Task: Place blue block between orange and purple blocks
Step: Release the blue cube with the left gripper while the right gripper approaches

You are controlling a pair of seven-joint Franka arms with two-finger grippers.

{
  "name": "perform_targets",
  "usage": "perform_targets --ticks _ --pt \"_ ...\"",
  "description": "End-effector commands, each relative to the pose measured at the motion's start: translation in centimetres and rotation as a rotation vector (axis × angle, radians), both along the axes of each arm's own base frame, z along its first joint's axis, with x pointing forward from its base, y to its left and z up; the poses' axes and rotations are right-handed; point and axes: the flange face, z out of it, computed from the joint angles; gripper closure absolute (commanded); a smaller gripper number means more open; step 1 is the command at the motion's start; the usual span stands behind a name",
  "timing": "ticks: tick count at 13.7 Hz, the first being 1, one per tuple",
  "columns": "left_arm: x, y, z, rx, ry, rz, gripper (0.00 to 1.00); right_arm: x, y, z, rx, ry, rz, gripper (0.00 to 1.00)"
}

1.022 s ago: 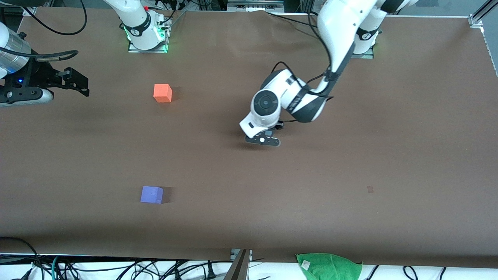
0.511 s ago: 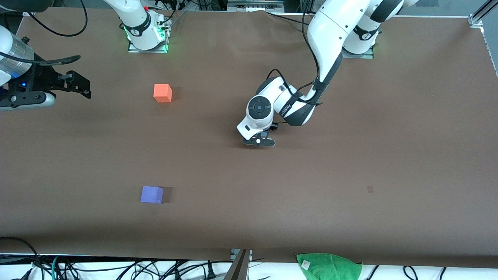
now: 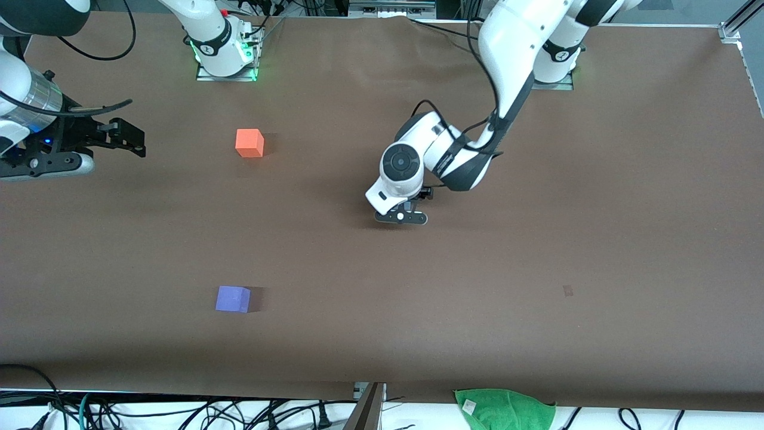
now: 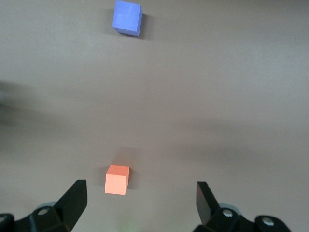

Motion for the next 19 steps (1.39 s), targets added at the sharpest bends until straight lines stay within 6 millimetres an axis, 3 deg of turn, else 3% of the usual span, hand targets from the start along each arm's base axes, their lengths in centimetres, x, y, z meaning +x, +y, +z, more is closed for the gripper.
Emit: perform_targets --ticks 1,3,5,7,8,10,12,15,19 --pt "-0.5 2.9 11.1 -0.015 -0.017 0.017 0.0 1.2 0.6 -2.2 -0.012 0.033 0.023 0.0" --pt "-1.1 6.2 18.4 -0.001 -0.019 0.03 0.0 1.4 1.1 -3.0 -0.01 0.044 0.029 0.0" --pt "-2.1 9.9 24.3 0.003 -0.014 -0.045 0.0 1.5 3.4 -3.7 -0.005 0.045 0.052 0.0" --pt "-0.6 17.0 28.9 -0.019 -0.028 -0.061 0.0 1.7 5.7 -4.7 -0.003 0.043 0.054 0.0" --pt "0.0 21.0 30.0 -0.01 -0.001 -0.068 0.0 1.8 7.2 -5.3 0.011 0.044 0.022 0.0" --pt "2.1 28.2 30.3 -0.015 0.027 -0.061 0.0 1.2 11.8 -6.1 0.023 0.039 -0.038 0.0" --pt "3.5 34.3 30.4 -0.035 0.023 -0.037 0.0 0.7 15.9 -7.2 0.018 0.02 -0.085 0.0" --pt "4.0 38.0 31.5 -0.039 -0.024 -0.03 0.0 -0.3 22.4 -9.4 0.042 -0.005 -0.16 0.0" --pt "4.4 40.3 32.8 0.033 -0.13 -0.046 0.0 -2.1 30.8 -13.2 0.067 -0.059 -0.272 0.0"
